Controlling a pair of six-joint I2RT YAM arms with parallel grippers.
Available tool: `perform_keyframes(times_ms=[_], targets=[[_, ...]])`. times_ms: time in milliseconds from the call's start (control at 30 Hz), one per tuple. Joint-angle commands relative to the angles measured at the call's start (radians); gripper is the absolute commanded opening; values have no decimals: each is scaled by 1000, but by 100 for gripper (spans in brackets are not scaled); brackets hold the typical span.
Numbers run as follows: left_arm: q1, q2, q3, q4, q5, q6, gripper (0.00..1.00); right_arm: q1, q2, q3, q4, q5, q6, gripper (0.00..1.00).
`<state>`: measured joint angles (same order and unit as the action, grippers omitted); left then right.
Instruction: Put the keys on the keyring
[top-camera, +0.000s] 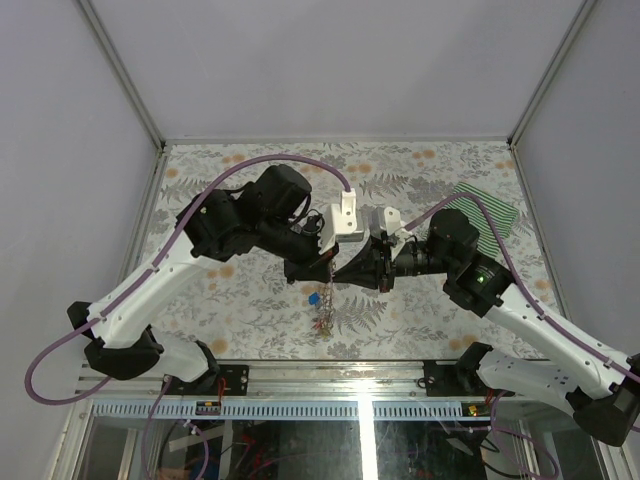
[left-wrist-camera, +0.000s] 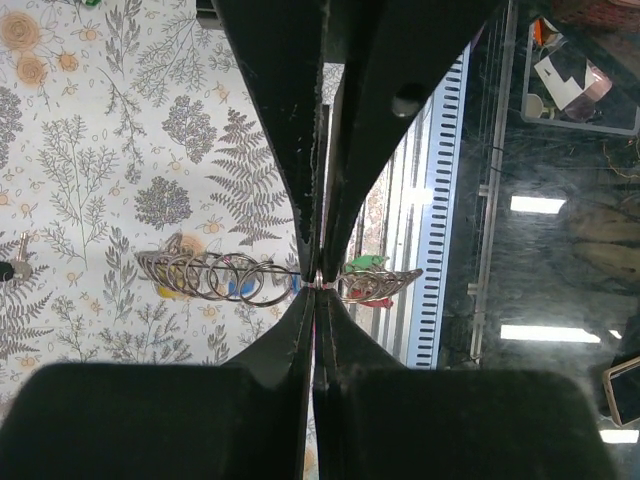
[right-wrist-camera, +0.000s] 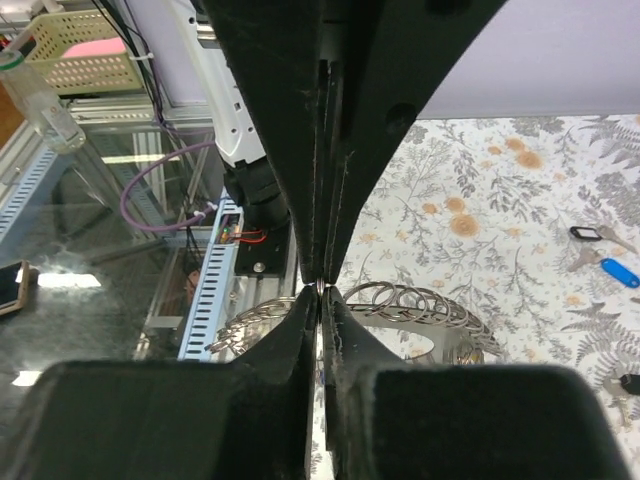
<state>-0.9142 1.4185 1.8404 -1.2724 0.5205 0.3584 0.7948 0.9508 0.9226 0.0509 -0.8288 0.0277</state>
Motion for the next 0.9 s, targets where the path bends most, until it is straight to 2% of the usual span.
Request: perform_keyframes(times_ms=[0,100,233,400,600,767,867], targets=[[-6,0,49,16,-4,17,0,7,-2,26,46,-26,7,0],[-6,-18,43,39,-5,15,1,7,-19,10,87,-25,36,0],[-7,-117,-53,199,-10,-22,16,5,-65,-44,222,2,129,0],[-6,-331,-318,582,-11,-149,27,6,-126,-86,374,59,226,0],[-7,-581,-692,1140,-39,-367,29,5,-175,-145,578,134,329,0],[-7,-653,-857,1432,-22,-480,29,6,-174,-164,739,164,405,0],[-6,-652,-899,1547,4,-530,29,6,-158,-154,786,162,435,0]])
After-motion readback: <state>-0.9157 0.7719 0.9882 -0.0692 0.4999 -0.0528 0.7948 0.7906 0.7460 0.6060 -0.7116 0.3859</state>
